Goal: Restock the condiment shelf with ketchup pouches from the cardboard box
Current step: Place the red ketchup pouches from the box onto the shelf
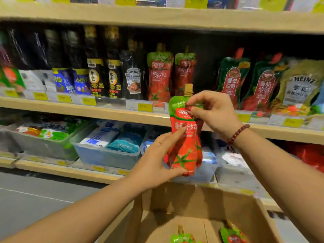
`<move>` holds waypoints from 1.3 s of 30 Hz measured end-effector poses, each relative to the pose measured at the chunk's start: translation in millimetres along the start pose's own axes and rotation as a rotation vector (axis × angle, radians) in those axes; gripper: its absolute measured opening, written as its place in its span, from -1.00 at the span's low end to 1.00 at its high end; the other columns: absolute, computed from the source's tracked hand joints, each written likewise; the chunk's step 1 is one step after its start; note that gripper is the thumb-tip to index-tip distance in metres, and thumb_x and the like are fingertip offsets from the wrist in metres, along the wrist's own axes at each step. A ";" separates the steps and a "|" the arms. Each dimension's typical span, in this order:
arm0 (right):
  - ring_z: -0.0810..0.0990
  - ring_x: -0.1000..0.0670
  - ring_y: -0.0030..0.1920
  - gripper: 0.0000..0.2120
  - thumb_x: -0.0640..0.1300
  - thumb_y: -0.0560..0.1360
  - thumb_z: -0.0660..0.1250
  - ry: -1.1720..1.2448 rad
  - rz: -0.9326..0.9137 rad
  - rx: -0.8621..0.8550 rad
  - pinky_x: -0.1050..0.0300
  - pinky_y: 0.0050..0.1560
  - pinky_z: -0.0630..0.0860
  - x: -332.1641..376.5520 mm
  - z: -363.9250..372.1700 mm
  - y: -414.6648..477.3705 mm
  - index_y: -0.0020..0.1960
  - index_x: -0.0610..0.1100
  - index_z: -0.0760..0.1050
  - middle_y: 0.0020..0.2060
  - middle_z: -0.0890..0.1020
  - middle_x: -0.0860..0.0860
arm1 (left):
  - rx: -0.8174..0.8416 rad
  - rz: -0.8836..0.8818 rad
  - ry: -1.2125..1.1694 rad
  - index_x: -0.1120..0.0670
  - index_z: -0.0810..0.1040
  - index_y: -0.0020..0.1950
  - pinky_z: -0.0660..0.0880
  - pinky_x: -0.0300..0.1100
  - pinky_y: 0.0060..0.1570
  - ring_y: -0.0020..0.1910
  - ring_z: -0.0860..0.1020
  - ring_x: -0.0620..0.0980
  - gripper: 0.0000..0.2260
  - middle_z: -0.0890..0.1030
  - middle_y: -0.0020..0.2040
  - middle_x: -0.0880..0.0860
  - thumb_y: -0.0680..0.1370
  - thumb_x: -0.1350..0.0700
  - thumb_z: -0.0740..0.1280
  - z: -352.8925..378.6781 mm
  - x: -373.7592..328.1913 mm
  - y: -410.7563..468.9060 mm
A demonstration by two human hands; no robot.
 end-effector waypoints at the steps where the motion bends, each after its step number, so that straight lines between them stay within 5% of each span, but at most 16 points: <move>1: 0.60 0.13 -0.16 -0.72 -0.41 0.34 0.42 0.012 -0.004 -0.010 0.21 -0.06 0.55 5.4 -2.0 7.1 -0.24 -0.02 0.59 -0.23 0.63 0.06 | -0.037 0.011 0.015 -0.36 0.09 0.44 0.35 -0.47 0.17 0.29 0.30 -0.33 -0.20 0.28 0.32 -0.26 0.34 -0.15 0.49 -4.4 -1.8 5.2; 5: 0.64 0.03 -0.05 -0.78 -0.35 0.39 0.41 0.033 0.049 -0.019 0.11 -0.08 0.61 12.2 -5.2 24.7 -0.23 -0.02 0.61 -0.15 0.65 0.01 | -0.123 0.012 0.040 -0.41 0.14 0.41 0.41 -0.49 0.01 0.15 0.37 -0.36 -0.20 0.38 0.18 -0.25 0.31 -0.07 0.50 -17.7 -4.3 25.7; 15: 0.58 0.05 -0.01 -0.84 -0.33 0.43 0.37 -0.042 0.007 -0.052 0.17 -0.08 0.59 19.8 -22.8 59.5 -0.09 -0.10 0.52 -0.07 0.59 0.00 | -0.221 -0.018 -0.077 -0.42 0.29 0.32 0.32 -0.55 -0.01 0.12 0.48 -0.26 -0.17 0.54 0.16 -0.04 0.24 0.13 0.59 -39.9 0.7 83.2; 19: 0.63 0.09 -0.05 -0.88 -0.23 0.52 0.28 0.213 0.011 -0.253 0.21 -0.08 0.58 -4.5 -56.2 65.5 -0.03 -0.03 0.42 -0.03 0.59 -0.04 | -0.289 -0.031 -0.059 -0.43 0.27 0.30 0.42 -0.32 0.16 0.11 0.49 -0.14 -0.17 0.50 0.09 -0.02 0.24 0.16 0.59 -59.1 10.4 106.8; 21: 0.60 0.08 -0.08 -0.91 -0.20 0.54 0.23 0.001 0.073 -0.356 0.11 -0.03 0.54 -35.7 -73.9 57.0 0.00 -0.06 0.46 -0.04 0.58 -0.03 | -0.302 -0.036 -0.073 -0.43 0.27 0.28 0.46 -0.11 0.21 0.14 0.50 -0.08 -0.17 0.47 0.10 -0.03 0.25 0.20 0.59 -67.1 12.6 120.9; 25: 0.50 -0.05 0.01 -0.79 0.04 0.55 0.15 -0.884 0.247 0.098 0.00 0.02 0.41 -118.7 -44.6 34.7 0.02 0.03 0.53 -0.07 0.57 0.01 | -0.294 -0.019 -0.050 -0.46 0.27 0.25 0.48 -0.09 0.19 0.11 0.50 -0.12 -0.16 0.47 0.07 -0.07 0.25 0.21 0.58 -69.8 17.2 146.2; 27: 0.49 -0.02 -0.05 -0.79 0.13 0.53 0.12 -1.116 0.148 0.132 0.05 -0.12 0.27 -129.5 -35.2 28.9 -0.06 0.11 0.50 -0.13 0.57 0.09 | -0.250 -0.033 -0.106 -0.48 0.30 0.24 0.51 -0.04 0.16 0.16 0.52 -0.08 -0.18 0.50 0.16 -0.03 0.27 0.21 0.58 -60.1 23.6 155.4; 33: 0.44 0.03 -0.25 -0.85 0.07 0.46 0.25 -1.089 0.005 -0.044 0.10 -0.23 0.13 -121.6 -37.9 26.6 -0.27 0.09 0.40 -0.37 0.45 0.15 | -0.159 -0.029 -0.366 -0.38 0.41 0.27 0.60 -0.13 -0.06 0.11 0.59 -0.10 -0.25 0.54 0.25 -0.09 0.27 0.21 0.58 -41.9 30.6 180.1; 36: 0.33 0.06 -0.30 -0.82 0.07 0.45 0.24 -1.091 -0.012 -0.079 0.10 -0.24 0.11 -120.2 -38.2 24.6 -0.30 0.10 0.33 -0.40 0.39 0.15 | -0.160 -0.016 -0.368 -0.43 0.40 0.23 0.58 -0.19 -0.02 0.22 0.51 -0.10 -0.26 0.50 0.26 -0.18 0.26 0.18 0.58 -40.1 30.4 190.2; 39: 0.34 0.07 -0.29 -0.79 0.13 0.47 0.18 -1.097 -0.015 -0.087 0.10 -0.23 0.14 -121.1 -38.3 23.3 -0.30 0.11 0.33 -0.39 0.41 0.15 | -0.156 -0.051 -0.366 -0.26 0.39 0.35 0.58 -0.08 0.03 0.27 0.48 -0.02 -0.25 0.47 0.33 -0.08 0.29 0.23 0.57 -33.1 39.2 199.2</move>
Point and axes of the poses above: each hand's wrist, its own y-axis towards the middle knuckle, its own z-axis out of the palm, x = y × z, the point moved 10 cm from there along y, towards the middle knuckle
